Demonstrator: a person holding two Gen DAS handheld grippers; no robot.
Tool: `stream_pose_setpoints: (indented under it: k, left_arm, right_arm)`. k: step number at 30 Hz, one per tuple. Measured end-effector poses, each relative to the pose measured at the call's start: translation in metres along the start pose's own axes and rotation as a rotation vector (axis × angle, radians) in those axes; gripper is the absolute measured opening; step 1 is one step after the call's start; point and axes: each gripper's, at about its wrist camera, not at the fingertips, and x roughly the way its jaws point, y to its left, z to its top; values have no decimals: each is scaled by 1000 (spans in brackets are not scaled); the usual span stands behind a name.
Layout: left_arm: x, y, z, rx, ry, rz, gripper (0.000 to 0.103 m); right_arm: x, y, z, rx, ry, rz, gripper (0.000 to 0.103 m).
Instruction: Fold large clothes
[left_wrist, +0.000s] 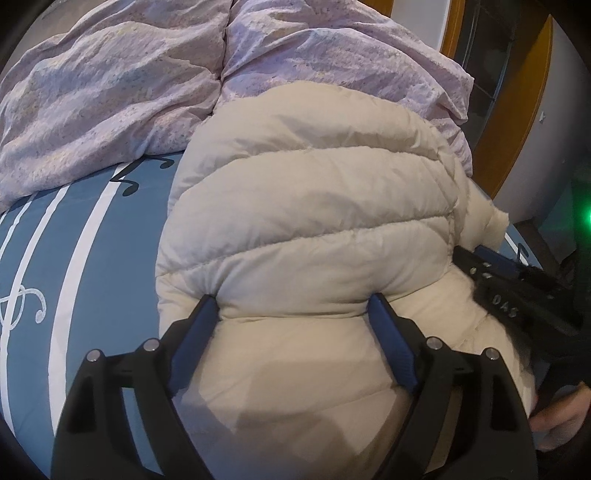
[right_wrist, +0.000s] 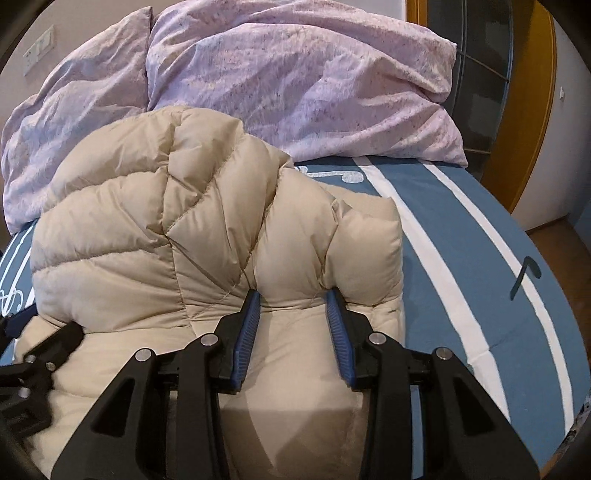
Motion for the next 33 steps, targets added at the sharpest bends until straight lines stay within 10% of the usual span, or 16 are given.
stream_pose_setpoints:
  k: [16,33]
  left_arm:
    - [-9,-8,70,109,-34,38,83]
    - [57,1,41,85,-90,149,101]
  right_arm:
    - [6,-7,-5,36,-26,34,39]
    - [5,-8,-6,49,-36,49,41]
